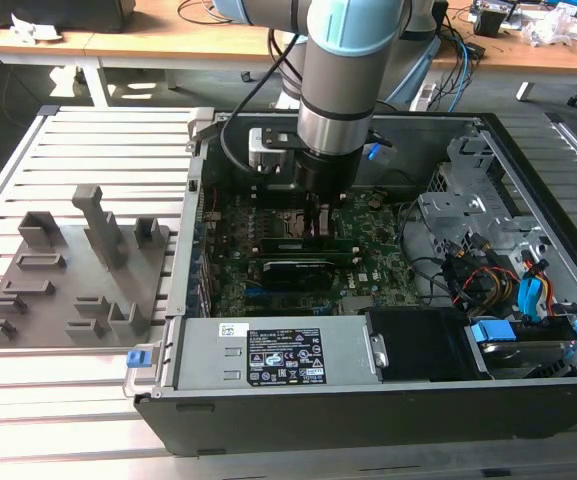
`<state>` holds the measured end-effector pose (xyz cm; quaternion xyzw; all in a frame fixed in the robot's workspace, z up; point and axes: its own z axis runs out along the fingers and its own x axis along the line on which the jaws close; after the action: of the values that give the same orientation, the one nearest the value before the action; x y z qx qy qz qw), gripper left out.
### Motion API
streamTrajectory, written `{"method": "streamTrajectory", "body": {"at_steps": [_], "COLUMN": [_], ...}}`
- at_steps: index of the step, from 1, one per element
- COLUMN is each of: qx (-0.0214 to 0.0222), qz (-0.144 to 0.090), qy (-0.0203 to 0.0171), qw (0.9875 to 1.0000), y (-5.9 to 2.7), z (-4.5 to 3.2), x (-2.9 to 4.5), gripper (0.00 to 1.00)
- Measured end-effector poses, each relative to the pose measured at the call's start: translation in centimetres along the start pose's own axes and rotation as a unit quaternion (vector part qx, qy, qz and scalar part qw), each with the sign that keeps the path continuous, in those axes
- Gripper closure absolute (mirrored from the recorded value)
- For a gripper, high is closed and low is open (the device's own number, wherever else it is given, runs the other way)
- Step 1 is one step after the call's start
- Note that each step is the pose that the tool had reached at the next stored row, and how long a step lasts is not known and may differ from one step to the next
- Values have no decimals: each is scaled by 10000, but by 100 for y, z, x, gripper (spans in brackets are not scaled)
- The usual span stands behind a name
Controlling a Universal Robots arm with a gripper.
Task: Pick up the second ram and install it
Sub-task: 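Insert the second ram into the second slot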
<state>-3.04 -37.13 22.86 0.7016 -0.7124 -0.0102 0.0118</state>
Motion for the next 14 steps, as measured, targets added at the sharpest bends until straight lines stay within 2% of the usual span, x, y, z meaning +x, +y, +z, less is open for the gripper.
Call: {"method": "streamTrajectory", "body": {"at_steps": [5,14], "qx": [1,-1], "qz": [1,88], "qy": [-1,-2], "qw": [10000,10000], "y": [-16,-16], "z": [6,75], "x": [-3,-13], "gripper": [87,87]}}
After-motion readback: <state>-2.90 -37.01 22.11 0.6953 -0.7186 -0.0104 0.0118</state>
